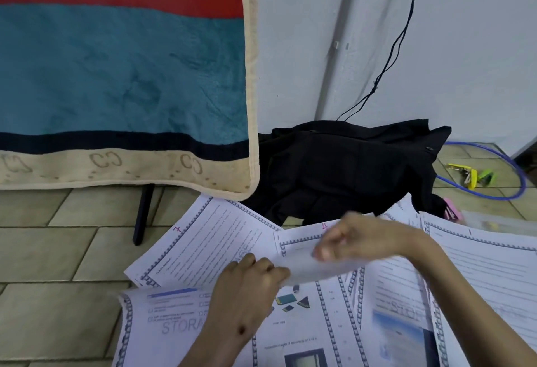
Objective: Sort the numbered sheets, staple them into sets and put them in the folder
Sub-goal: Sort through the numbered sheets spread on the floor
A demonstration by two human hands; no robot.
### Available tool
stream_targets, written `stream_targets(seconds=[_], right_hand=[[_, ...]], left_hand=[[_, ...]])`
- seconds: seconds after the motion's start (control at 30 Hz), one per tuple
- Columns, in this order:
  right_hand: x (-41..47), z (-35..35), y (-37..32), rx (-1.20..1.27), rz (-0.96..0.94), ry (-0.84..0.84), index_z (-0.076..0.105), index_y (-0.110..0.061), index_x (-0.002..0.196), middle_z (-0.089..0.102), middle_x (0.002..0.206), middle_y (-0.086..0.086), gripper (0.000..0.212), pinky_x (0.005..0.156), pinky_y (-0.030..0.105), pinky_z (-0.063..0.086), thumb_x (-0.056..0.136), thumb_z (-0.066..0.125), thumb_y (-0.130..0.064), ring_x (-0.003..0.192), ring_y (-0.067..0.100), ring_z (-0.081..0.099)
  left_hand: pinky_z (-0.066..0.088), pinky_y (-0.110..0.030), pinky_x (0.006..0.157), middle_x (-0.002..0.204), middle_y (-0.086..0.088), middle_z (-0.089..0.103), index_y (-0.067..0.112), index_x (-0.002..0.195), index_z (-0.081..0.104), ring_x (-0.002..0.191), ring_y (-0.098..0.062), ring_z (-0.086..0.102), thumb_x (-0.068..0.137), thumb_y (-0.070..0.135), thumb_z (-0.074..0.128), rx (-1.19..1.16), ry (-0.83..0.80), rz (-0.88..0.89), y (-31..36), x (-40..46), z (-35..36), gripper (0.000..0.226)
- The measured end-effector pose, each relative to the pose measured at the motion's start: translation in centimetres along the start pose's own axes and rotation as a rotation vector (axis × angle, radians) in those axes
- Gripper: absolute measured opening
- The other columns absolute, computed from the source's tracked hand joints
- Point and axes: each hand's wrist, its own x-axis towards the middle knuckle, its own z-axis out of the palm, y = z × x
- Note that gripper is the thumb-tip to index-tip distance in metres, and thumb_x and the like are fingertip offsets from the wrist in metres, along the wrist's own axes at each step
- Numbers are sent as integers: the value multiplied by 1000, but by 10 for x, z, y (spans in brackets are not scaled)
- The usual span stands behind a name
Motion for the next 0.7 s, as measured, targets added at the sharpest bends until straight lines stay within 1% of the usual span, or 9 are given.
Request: stream_targets(seconds=[0.07, 0.13, 0.2, 0.23, 0.37, 0.43, 0.5, 0.6, 0.7], right_hand=[[28, -16, 5, -19, -8, 160, 74, -10, 92, 74, 94, 4, 26, 83, 21, 48, 87, 64, -34, 83, 6, 64], [59, -26, 11, -207, 62, 187, 72, -13, 101, 72, 104, 1, 21, 89, 23, 47, 88, 63, -27, 95, 10, 63], [82, -28, 18, -318, 168, 84, 69, -14, 108, 69, 112, 1, 25, 91, 25, 45, 87, 64, -27, 105, 16, 61], [90, -28, 21, -337, 201, 49, 69, -13, 109, 68, 113, 2, 27, 91, 27, 45, 86, 65, -27, 106, 18, 61], [97, -28, 21, -309, 179, -3, 72, -11, 99, 71, 103, 3, 17, 88, 29, 48, 84, 68, -18, 92, 15, 62], [95, -26, 20, -298, 162, -8, 73, -12, 94, 70, 92, 0, 12, 85, 27, 50, 84, 67, -13, 86, 12, 60], [92, -23, 21, -278, 142, -5, 72, -16, 85, 66, 82, -5, 5, 81, 25, 49, 83, 68, -13, 81, 10, 59], [85, -22, 20, -185, 89, 40, 65, -25, 70, 65, 80, -2, 18, 72, 21, 47, 82, 69, -12, 75, 7, 56], [79, -28, 10, -167, -2, 165, 63, -28, 70, 65, 84, 3, 29, 66, 24, 47, 85, 60, -3, 73, 11, 53]], left_hand=[[36, -19, 33, 47, 15, 58, 40, 61, 68, 42, -6, 53, 28, 29, 93, -19, 1, 3, -8, 9, 2, 43], [38, -18, 39, 53, 15, 61, 40, 67, 70, 47, -5, 56, 46, 32, 90, -66, 20, 9, -13, 18, -10, 31], [39, -22, 55, 76, 8, 68, 33, 90, 68, 70, -13, 63, 82, 39, 67, -94, 18, -30, -19, 27, -20, 10], [38, -25, 61, 83, 2, 66, 28, 96, 64, 78, -19, 62, 91, 43, 51, -163, -66, -92, -22, 30, -24, 20], [34, -29, 63, 73, 1, 50, 14, 82, 55, 79, -24, 55, 88, 55, 48, -289, -207, -221, -37, 41, -20, 42], [31, -30, 63, 69, 5, 40, 19, 67, 37, 75, -21, 47, 86, 57, 50, -262, -230, -245, -40, 43, -18, 45], [30, -30, 64, 70, 7, 38, 22, 65, 33, 77, -19, 44, 85, 57, 51, -246, -226, -250, -39, 45, -16, 45], [31, -29, 65, 78, 3, 45, 19, 76, 44, 77, -18, 45, 86, 54, 52, -256, -229, -244, -36, 46, -17, 38], [25, -28, 52, 67, 4, 35, 20, 63, 29, 59, -13, 36, 86, 52, 54, -273, -220, -254, -37, 48, -22, 47]])
